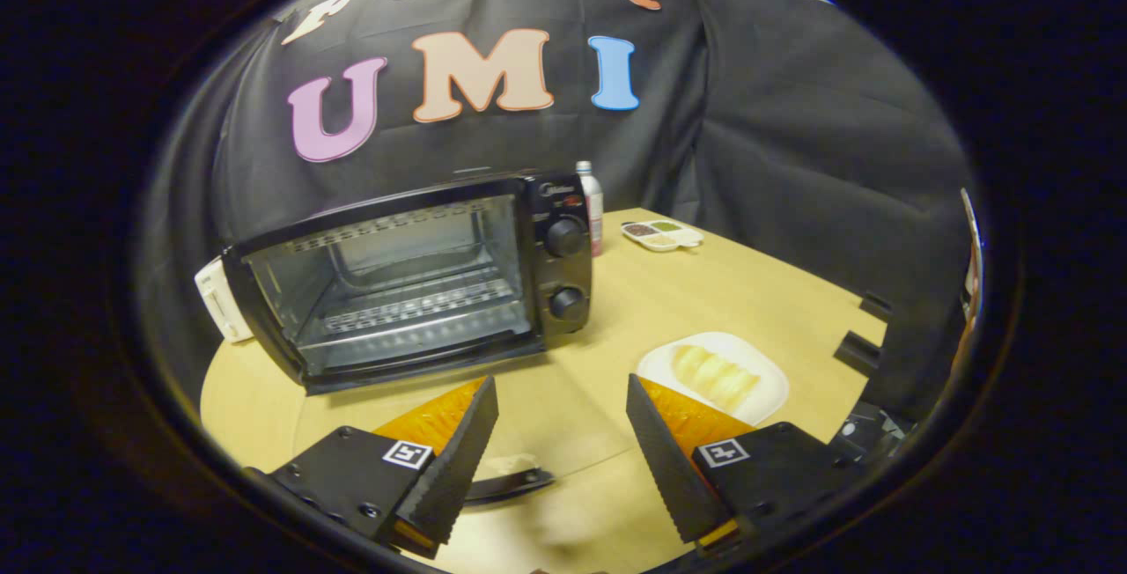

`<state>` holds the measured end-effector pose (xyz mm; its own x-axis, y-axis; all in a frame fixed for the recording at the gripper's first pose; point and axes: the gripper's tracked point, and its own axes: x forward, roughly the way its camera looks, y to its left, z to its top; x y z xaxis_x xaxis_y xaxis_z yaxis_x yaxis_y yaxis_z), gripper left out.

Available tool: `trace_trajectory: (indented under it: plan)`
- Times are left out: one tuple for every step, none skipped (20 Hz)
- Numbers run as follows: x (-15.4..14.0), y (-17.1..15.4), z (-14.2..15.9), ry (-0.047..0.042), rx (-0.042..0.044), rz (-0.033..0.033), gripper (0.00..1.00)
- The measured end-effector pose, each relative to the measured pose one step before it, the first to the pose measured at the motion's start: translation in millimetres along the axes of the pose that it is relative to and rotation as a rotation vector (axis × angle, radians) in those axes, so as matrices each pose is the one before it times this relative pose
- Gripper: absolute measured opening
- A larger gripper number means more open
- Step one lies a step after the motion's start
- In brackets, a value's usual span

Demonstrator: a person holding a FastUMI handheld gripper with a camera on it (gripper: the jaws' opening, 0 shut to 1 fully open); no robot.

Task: Open the toaster oven, put the food inside, and close the toaster oven door.

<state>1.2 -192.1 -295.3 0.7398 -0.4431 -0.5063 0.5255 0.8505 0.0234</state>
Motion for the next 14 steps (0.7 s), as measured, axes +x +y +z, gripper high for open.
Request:
trace_trajectory:
  plan:
    - [2.04, -12.37, 2.51, 0.00238, -0.01141, -0.0163, 0.94]
    - [3.3, -10.41, 1.38, 0.00683, -0.0137, -0.00765, 0.94]
    - [4.26, -10.49, -1.02, 0.00449, -0.01462, -0.00651, 0.94]
    - [5.02, -11.44, 0.04, 0.00316, -0.01871, -0.01236, 0.94]
    - [7.04, -11.72, -0.12, 0.00424, -0.02208, -0.01589, 0.94]
    - [6.55, -12.65, -2.59, 0.00884, -0.02152, -0.01878, 0.94]
    - [7.23, -10.49, -1.55, 0.0082, -0.02132, -0.01192, 0.94]
    - [6.96, -8.6, -1.57, 0.0091, -0.01565, -0.00643, 0.94]
    - [6.57, -4.69, -2.27, 0.0071, -0.01222, -0.00078, 0.94]
    - [8.75, -4.0, -3.29, 0.00904, -0.00945, 0.00496, 0.94]
    - [6.65, -3.09, -5.25, 0.01308, -0.00529, 0.007, 0.94]
    - [5.6, -1.47, -4.8, 0.01254, -0.00276, 0.0073, 0.94]
    - [6.34, -3.02, -4.71, 0.01581, 0.00001, 0.0077, 0.94]
    - [4.98, -0.46, -3.46, 0.01594, 0.00228, 0.01121, 0.94]
